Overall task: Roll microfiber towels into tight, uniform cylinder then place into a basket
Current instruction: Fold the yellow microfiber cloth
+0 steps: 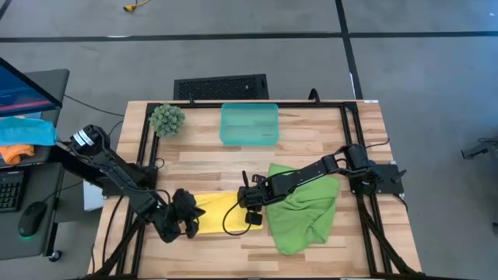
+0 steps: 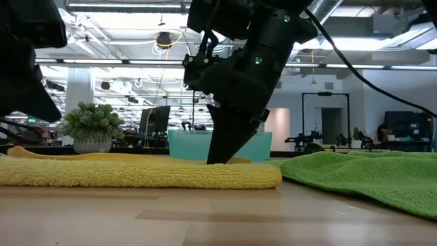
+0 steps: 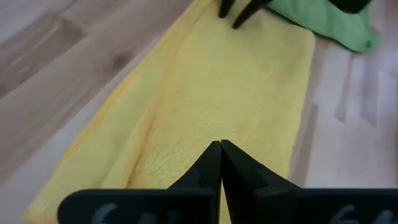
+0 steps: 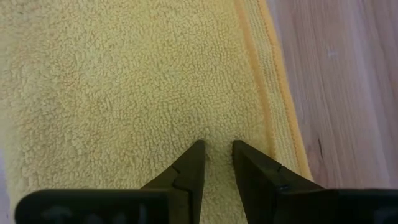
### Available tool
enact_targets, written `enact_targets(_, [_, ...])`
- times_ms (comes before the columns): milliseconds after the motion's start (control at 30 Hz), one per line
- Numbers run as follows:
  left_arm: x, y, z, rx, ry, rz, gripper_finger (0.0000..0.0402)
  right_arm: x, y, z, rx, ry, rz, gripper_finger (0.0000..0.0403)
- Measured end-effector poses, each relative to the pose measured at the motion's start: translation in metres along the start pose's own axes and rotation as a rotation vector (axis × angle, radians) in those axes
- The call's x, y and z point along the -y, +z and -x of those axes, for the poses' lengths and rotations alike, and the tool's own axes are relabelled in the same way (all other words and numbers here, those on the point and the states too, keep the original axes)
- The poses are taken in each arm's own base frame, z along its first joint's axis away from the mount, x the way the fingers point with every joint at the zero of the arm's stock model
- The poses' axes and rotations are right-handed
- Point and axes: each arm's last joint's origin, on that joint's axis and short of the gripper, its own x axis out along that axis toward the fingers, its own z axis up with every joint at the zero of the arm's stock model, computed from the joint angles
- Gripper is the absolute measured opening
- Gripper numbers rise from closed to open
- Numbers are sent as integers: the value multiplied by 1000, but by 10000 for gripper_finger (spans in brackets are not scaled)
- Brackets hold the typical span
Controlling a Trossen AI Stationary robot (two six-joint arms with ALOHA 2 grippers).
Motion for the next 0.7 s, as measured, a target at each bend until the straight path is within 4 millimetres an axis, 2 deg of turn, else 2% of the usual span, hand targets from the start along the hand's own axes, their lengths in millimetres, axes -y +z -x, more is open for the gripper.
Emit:
enact_targets(133, [-1, 0, -2, -19, 2, 5, 0, 0, 0, 0, 0, 0, 0, 108])
enact_targets(467, [-9, -6, -26, -93, 106, 12, 0, 0, 0, 0, 1, 0, 0, 108])
enact_targets(700, [-13, -7, -27, -85, 145, 21, 0, 0, 0, 0, 1, 0, 0, 108])
